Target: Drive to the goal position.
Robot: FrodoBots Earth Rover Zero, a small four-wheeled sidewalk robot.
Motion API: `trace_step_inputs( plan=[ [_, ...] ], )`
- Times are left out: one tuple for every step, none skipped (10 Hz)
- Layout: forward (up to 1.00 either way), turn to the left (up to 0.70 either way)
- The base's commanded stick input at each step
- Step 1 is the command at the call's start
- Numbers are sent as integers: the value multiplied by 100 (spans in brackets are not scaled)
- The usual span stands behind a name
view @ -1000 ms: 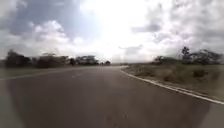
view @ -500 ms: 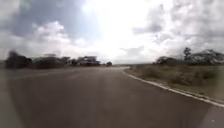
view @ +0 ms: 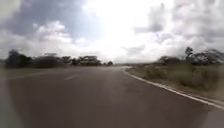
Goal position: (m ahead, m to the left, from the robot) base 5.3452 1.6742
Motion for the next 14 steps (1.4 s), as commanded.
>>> trace_step_inputs(
  plan=[
    [100,0],
    [100,0],
    [100,0],
    [100,0],
    [100,0],
    [100,0],
    [100,0],
    [100,0],
    [100,0],
    [100,0],
    [100,0],
    [100,0],
    [100,0],
    [100,0]
  ],
)
